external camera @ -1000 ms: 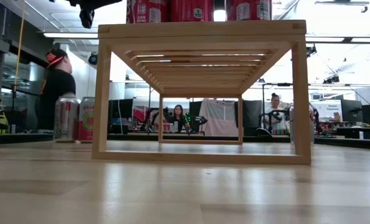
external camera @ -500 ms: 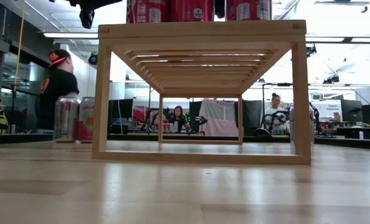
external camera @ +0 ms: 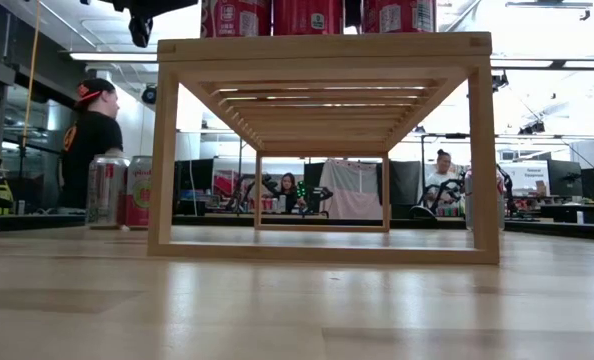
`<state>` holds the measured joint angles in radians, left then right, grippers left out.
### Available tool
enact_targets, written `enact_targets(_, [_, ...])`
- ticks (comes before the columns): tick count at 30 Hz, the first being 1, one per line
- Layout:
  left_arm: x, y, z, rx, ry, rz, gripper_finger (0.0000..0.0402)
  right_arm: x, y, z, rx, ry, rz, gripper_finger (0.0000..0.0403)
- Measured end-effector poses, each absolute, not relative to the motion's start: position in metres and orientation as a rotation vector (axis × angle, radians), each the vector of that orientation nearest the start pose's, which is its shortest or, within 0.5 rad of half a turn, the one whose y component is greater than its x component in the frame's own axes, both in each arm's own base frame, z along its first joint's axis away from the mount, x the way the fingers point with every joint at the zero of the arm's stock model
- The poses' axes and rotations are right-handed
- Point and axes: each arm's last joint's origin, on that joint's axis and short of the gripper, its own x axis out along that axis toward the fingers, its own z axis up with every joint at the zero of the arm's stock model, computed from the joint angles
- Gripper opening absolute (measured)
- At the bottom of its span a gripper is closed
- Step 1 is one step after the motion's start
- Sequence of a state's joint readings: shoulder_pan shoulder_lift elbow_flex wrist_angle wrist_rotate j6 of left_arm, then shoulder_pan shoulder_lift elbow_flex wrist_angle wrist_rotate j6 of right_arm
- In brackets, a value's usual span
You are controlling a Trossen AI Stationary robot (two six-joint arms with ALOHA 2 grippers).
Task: Place canned beverage on shelf
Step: Put the top right green soda can on the shelf, then adjust the right red soda can on the shelf
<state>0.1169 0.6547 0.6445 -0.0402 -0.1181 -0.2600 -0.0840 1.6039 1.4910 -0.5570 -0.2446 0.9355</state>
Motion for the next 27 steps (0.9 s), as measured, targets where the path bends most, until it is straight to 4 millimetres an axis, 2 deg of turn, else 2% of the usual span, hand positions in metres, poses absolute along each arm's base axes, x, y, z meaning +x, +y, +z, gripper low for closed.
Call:
enact_targets(8, [0.152, 0.021, 0.316, -0.258, 0.025, 0.241, 0.0003, 0.346, -0.028, 0.349, 0.971, 0.661, -0.163, 0.0])
enact_targets(11, [0.151, 0.021, 0.316, -0.257, 0.025, 0.242, 0.0003, 0.336, -0.031, 0.357, 0.923, 0.649, -0.158, 0.0])
enact_targets(14, [0.15, 0.021, 0.315, -0.251, 0.041, 0.244, 0.0003, 0.316, -0.029, 0.374, 0.82, 0.631, -0.12, 0.0])
enact_targets(18, [0.149, 0.021, 0.314, -0.25, 0.049, 0.245, 0.0003, 0.282, -0.009, 0.395, 0.717, 0.652, -0.045, 0.0])
enact_targets(22, [0.149, 0.021, 0.314, -0.249, 0.054, 0.25, 0.0003, 0.246, 0.023, 0.408, 0.65, 0.718, 0.053, 0.0])
enact_targets(27, [0.149, 0.022, 0.314, -0.248, 0.048, 0.291, 0.0003, 0.231, 0.068, 0.405, 0.58, 0.807, 0.108, 0.0])
